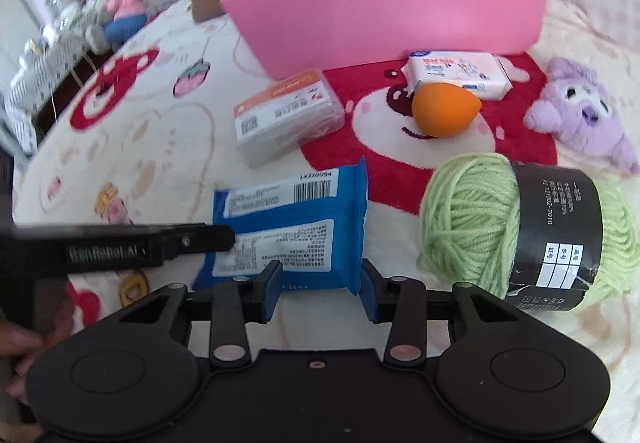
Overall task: Organize objects
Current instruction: 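Lift the blue packet with the right tool toward the pink box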
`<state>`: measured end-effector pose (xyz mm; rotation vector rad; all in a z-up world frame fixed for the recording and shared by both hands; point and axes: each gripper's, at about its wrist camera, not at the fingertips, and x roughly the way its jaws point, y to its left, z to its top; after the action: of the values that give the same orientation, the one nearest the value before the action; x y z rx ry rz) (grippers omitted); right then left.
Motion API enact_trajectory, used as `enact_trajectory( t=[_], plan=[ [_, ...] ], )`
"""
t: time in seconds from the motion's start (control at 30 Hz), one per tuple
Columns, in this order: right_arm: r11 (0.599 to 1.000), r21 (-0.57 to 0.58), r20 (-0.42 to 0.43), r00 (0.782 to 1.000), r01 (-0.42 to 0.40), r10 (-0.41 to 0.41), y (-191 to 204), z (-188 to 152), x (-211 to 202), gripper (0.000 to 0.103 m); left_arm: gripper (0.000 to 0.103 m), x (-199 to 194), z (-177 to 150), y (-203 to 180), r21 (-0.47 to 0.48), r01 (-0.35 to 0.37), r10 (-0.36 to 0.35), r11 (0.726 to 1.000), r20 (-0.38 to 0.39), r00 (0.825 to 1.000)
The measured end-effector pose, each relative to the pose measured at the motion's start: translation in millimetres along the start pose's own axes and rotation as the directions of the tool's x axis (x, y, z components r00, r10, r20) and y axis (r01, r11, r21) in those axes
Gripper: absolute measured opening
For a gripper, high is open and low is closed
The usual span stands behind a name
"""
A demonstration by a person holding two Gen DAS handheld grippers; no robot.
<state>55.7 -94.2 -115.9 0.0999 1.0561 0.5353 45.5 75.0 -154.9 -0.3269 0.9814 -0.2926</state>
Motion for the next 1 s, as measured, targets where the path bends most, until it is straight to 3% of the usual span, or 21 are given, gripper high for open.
enact_trajectory(
  t=[0.17,0.23,0.43,0.57,0.67,0.73,0.8,1.0],
  plan=[
    [0.995,0.095,-0.001,1.000,-0.018,0.018,-8.7,4.7,2.7,0.048,0.028,1.2,-1.4,5.5,-0.045,0.027,-0.027,0.999,0.002,1.000],
    [0.998,0.067,-0.008,1.000,0.021,-0.021,-4.1,5.0,5.6,0.038,0.027,2.0,-0.1,9.6,-0.082,0.050,-0.050,0.995,-0.006,0.999],
    [0.989,-0.062,0.023,0.991,0.135,-0.134,14.2,-0.6,8.4,0.030,0.027,4.6,-1.1,16.5,-0.145,0.122,-0.129,0.982,-0.040,0.991],
    [0.991,-0.065,0.014,0.993,0.118,-0.118,11.0,1.3,8.2,0.030,0.027,2.1,-2.1,15.7,-0.155,0.112,-0.118,0.982,-0.034,0.992],
    [0.991,-0.078,0.019,0.994,0.111,-0.109,11.2,-3.2,5.8,0.030,0.022,-6.9,-4.0,12.4,-0.203,0.091,-0.093,0.975,-0.003,0.996],
    [0.985,-0.119,0.022,0.992,0.124,-0.122,16.4,-7.4,4.4,0.031,0.022,-13.2,-4.9,4.9,-0.186,0.087,-0.083,0.979,0.027,0.996],
    [0.979,-0.152,0.029,0.990,0.138,-0.136,21.1,-10.4,4.7,0.030,0.022,-11.4,-5.7,-0.6,-0.156,0.068,-0.067,0.985,0.017,0.998],
    [0.971,-0.194,0.053,0.990,0.141,-0.133,25.1,-14.8,-0.4,0.031,0.022,-8.1,-5.8,3.6,-0.181,0.073,-0.073,0.981,0.003,0.997]
  ],
)
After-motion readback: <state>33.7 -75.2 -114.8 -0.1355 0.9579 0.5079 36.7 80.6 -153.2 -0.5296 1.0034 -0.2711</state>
